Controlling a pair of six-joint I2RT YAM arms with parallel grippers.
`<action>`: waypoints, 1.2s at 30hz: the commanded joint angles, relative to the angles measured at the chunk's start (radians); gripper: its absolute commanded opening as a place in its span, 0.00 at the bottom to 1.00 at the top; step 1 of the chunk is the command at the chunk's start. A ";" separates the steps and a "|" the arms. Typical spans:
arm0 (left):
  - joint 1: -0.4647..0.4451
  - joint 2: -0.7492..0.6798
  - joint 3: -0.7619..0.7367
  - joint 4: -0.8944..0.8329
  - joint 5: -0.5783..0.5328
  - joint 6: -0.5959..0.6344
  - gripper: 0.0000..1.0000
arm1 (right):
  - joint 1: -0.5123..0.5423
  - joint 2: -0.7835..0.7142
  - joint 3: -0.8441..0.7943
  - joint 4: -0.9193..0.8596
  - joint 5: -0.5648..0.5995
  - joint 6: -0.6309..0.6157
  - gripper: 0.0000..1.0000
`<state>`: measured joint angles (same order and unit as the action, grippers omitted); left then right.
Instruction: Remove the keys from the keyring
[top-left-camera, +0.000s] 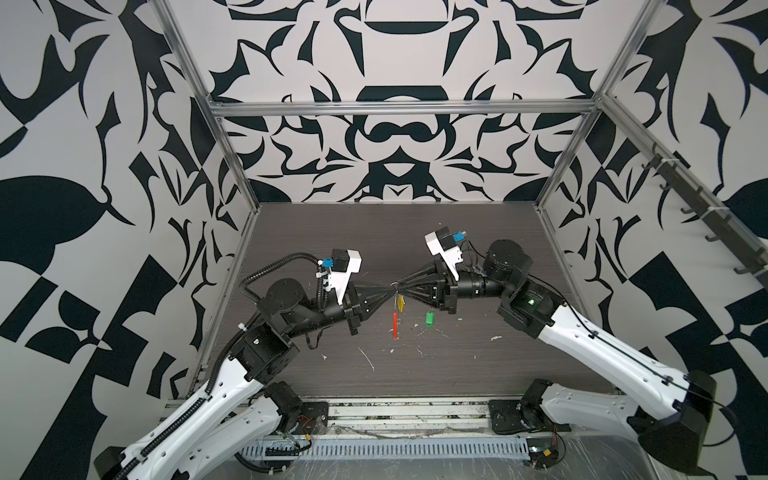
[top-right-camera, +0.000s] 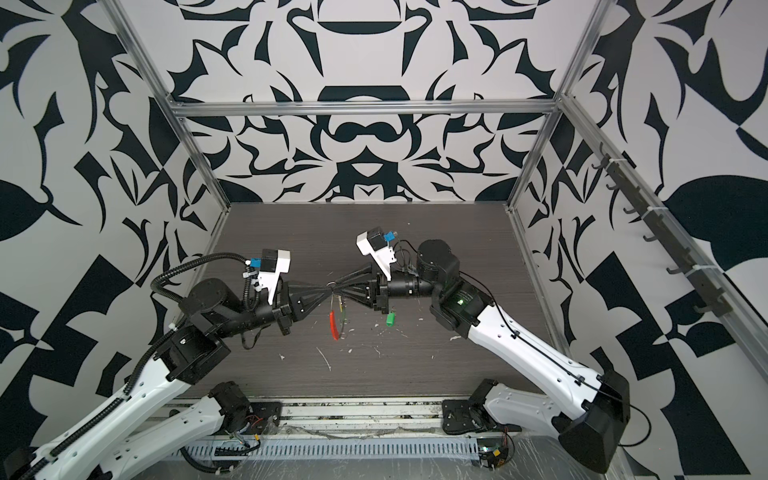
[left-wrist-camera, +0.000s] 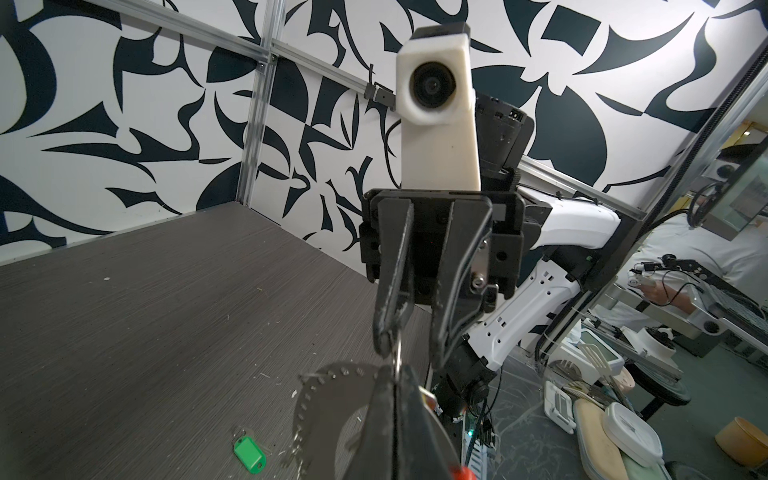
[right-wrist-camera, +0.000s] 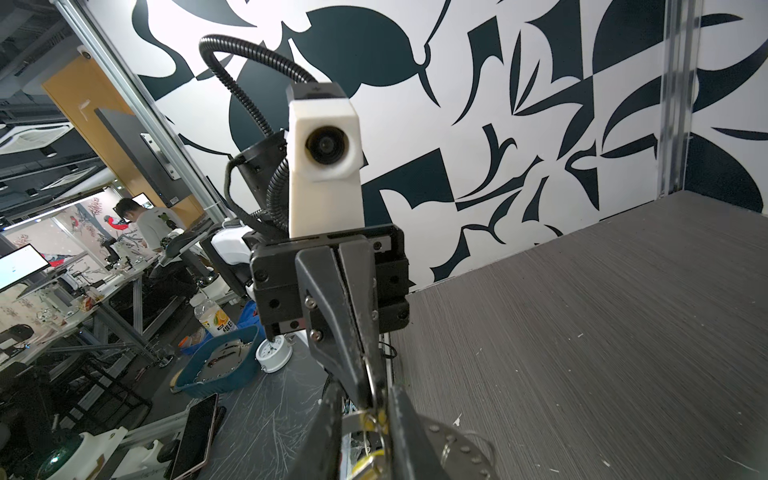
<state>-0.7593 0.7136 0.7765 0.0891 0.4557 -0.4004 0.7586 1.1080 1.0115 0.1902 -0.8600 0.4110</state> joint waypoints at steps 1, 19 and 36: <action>0.003 -0.022 -0.007 0.044 -0.017 -0.001 0.00 | -0.002 -0.005 -0.010 0.071 -0.013 0.023 0.23; 0.002 -0.012 -0.006 0.047 -0.007 -0.005 0.00 | -0.002 -0.003 -0.018 0.113 -0.011 0.052 0.23; 0.003 -0.002 0.006 0.030 -0.013 -0.019 0.00 | -0.002 0.000 -0.016 0.082 -0.007 0.042 0.00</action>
<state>-0.7586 0.7128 0.7765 0.1001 0.4446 -0.4080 0.7559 1.1141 0.9787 0.2588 -0.8604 0.4648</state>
